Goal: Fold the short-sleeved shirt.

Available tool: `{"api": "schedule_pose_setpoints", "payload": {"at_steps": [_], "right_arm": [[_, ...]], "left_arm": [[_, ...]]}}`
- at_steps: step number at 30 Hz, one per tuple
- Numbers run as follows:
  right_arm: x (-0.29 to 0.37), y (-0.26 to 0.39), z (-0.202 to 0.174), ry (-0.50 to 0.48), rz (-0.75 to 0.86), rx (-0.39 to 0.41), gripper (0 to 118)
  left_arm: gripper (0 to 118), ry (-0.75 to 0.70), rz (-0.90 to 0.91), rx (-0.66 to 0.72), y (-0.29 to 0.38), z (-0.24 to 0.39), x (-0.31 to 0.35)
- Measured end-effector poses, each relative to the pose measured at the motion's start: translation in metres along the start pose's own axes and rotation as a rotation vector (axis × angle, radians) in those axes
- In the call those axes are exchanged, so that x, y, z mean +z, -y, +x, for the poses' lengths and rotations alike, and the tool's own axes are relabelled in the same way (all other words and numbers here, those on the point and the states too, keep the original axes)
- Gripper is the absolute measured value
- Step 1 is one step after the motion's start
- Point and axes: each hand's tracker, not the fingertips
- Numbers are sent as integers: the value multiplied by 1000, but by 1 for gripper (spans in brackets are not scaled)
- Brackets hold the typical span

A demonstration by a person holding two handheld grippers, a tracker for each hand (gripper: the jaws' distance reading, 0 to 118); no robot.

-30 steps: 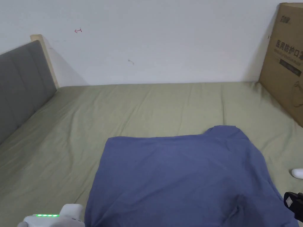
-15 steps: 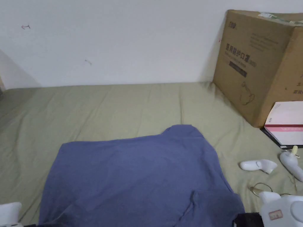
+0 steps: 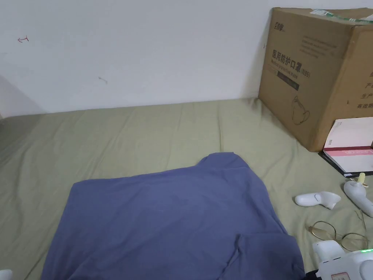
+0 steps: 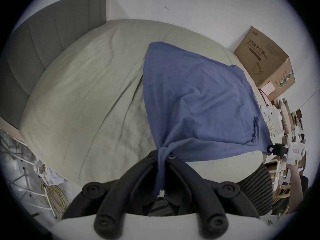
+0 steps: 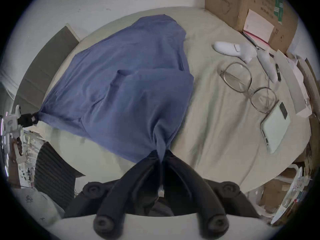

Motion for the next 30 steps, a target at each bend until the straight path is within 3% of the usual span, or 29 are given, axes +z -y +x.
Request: {"api": "schedule_pose_setpoints", "payload": {"at_steps": [2, 7, 10, 13, 18, 30], "right_arm": [[9, 2, 2, -23, 18, -2, 2], [35, 0, 17, -136, 149, -149, 2], [45, -9, 22, -173, 171, -165, 2], [55, -25, 21, -202, 212, -190, 2], [62, -68, 19, -280, 314, -316, 2], [-29, -215, 31, -295, 262, -464, 2]], "left_arm": [[4, 7, -3, 10, 2, 0, 0], [4, 37, 9, 49, 3, -1, 6], [4, 93, 32, 121, -4, -5, 9], [4, 169, 111, 191, -19, -9, 16], [4, 189, 161, 196, -64, -8, 11], [4, 229, 61, 304, -188, -23, -109]]}}
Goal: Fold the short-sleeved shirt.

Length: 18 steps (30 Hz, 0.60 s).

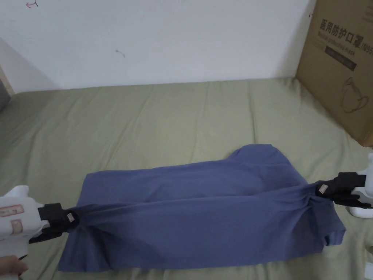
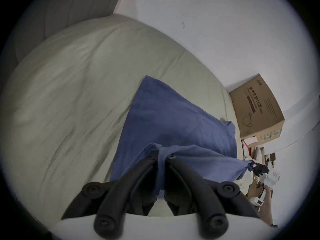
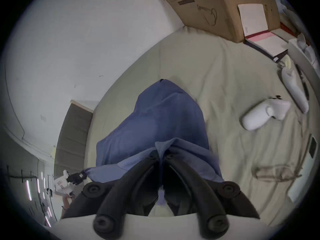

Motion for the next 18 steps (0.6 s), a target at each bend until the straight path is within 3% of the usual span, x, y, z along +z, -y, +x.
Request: {"api": "schedule_pose_setpoints", "payload": {"at_steps": [4, 7, 8, 10, 13, 14, 15, 16, 18], "right_arm": [[-39, -10, 6, 56, -27, -27, 4], [-57, -6, 9, 117, -42, -8, 6], [-59, -3, 8, 134, -39, 13, 8], [-63, 2, 7, 179, -35, 58, 20], [-60, 9, 9, 151, -11, 83, 33], [-55, 10, 6, 125, 4, 80, 56], [-52, 12, 6, 114, 9, 79, 93], [-48, 13, 4, 101, 16, 81, 110], [-31, 12, -7, 65, 68, 109, 115]], "left_arm": [[17, -20, -26, 18, -8, -5, -29], [19, -27, -54, 37, -7, -14, -45], [25, -16, -58, 47, -5, -16, -48], [58, -12, -68, 62, -1, -23, -53], [67, 7, -73, 60, 7, -25, -54], [80, 5, -47, 40, 8, -23, -51], [104, 1, -28, 20, 9, -20, -47], [116, 8, -3, 3, 9, -17, -41], [118, 43, 80, -36, 7, -8, -20]]}}
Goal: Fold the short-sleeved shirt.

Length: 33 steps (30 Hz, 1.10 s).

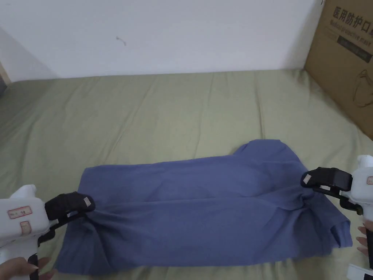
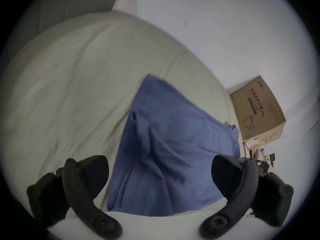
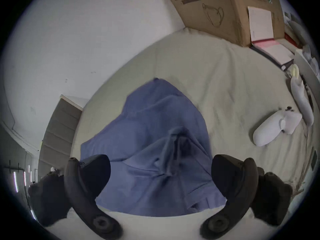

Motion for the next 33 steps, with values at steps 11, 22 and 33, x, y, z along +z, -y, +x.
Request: {"api": "schedule_pose_setpoints", "payload": {"at_steps": [11, 22, 33], "right_arm": [[123, 69, -68, -87, 269, 287, 109], [159, 120, -73, -120, 307, 285, 0], [131, 105, -63, -135, 241, 194, 0]], "left_arm": [[74, -43, 367, -393, 57, 78, 141], [2, -139, 160, -276, 86, 61, 151], [112, -348, -103, -275, 34, -3, 2]]}}
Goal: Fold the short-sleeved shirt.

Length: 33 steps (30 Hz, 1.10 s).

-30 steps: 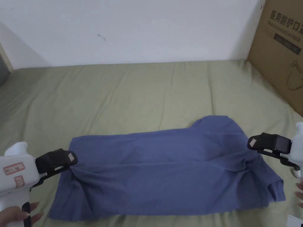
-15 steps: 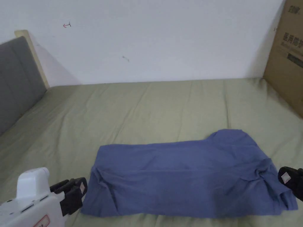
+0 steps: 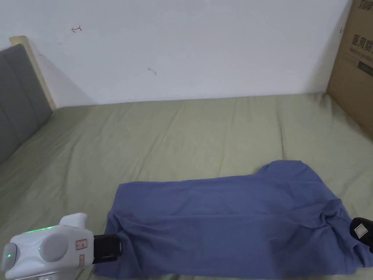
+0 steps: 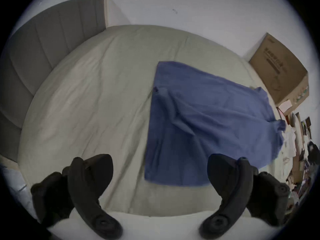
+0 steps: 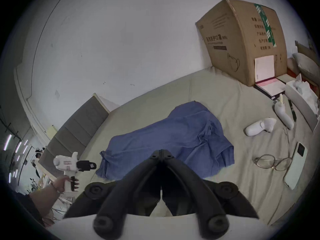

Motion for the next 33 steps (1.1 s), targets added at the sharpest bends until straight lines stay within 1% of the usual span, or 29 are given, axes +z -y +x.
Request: {"api": "schedule_pose_setpoints", "payload": {"at_steps": [4, 5, 6, 7, 8, 10, 11, 12, 15, 17, 18, 20, 22, 23, 24, 27, 29, 30, 31, 32, 33], "right_arm": [[-12, 3, 5, 24, -36, 1, 0], [-15, 3, 6, 35, -41, 2, 0], [-16, 3, 8, 38, -44, -1, 0], [-16, 4, 11, 36, -45, -8, 0], [-17, 4, 13, 34, -47, -18, 0], [-18, 4, 16, 35, -47, -33, 0], [-18, 5, 19, 40, -46, -38, 0], [-18, 4, 21, 48, -46, -42, 0], [-15, -3, 30, 59, -32, -66, 0], [-14, -12, 40, 60, -15, -81, 0], [-16, -19, 46, 77, -15, -79, 10], [-24, -31, 62, 110, -50, -63, 56], [-42, -40, 81, 146, -140, -74, 84], [-51, -40, 90, 156, -173, -90, 112], [-56, -37, 101, 162, -180, -115, 118], [-91, -33, 130, 223, -303, -214, 118], [-110, -24, 145, 263, -368, -234, 117], [-124, -24, 161, 270, -416, -230, 117], [-134, -20, 169, 272, -458, -232, 116], [-140, -16, 172, 266, -498, -230, 113], [-143, -12, 172, 268, -527, -209, 97]], "left_arm": [[112, -89, -84, 20, 8, -9, -44], [110, -86, -125, 30, 14, -6, -44], [108, -59, -106, 31, 19, -1, -41], [102, -79, -47, 1, 20, 4, -31], [87, -56, -17, -13, 21, 9, -23], [23, -28, 36, -60, 24, 16, -10], [3, -8, 43, -93, 25, 22, -6], [2, 17, 31, -117, 27, 28, -3], [2, 74, 41, -61, 28, 33, 15], [2, 69, 87, -27, 22, 30, 26], [2, 72, 104, -15, 17, 28, 31], [2, 73, 124, -2, 13, 25, 42], [2, 76, 139, 7, 9, 23, 50], [2, 79, 142, 10, 9, 22, 53], [2, 76, 146, 11, 10, 22, 57], [2, 63, 165, 8, 11, 21, 62], [2, 55, 161, 6, 11, 20, 62], [2, 57, 156, 10, 11, 17, 58], [2, 61, 145, 13, 12, 17, 57], [2, 60, 135, 11, 13, 17, 55], [2, 53, 125, 3, 15, 18, 53]]}}
